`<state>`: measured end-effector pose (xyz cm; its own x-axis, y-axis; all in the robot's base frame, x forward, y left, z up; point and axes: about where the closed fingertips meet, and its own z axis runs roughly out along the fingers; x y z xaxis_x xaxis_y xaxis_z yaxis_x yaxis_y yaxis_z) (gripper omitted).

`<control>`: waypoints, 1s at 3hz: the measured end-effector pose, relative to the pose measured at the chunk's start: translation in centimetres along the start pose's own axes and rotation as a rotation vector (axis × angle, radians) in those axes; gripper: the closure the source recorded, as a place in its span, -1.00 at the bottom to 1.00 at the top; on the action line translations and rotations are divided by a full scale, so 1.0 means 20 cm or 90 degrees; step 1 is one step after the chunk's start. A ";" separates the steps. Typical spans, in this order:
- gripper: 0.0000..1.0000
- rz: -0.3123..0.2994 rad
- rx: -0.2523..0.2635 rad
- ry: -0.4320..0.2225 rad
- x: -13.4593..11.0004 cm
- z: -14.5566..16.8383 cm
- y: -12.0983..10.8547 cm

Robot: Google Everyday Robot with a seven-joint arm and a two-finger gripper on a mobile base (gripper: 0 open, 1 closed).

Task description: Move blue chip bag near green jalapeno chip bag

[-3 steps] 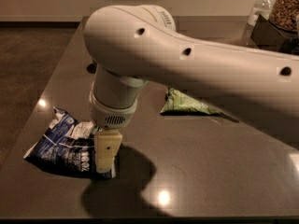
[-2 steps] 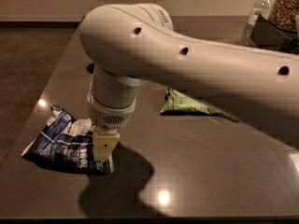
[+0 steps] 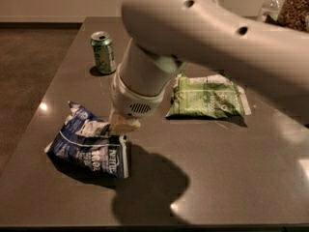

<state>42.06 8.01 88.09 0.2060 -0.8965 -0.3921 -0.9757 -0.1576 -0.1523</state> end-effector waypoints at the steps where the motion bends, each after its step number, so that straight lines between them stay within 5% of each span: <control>1: 1.00 0.038 0.040 -0.012 0.17 -0.20 -0.06; 3: 1.00 0.081 0.087 -0.005 0.49 -0.44 -0.11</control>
Offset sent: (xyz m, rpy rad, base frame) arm 0.0478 -0.1321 0.0506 0.0793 -0.0705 -0.2153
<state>45.49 -4.12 92.52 0.0824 -0.9026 -0.4226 -0.9748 0.0152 -0.2226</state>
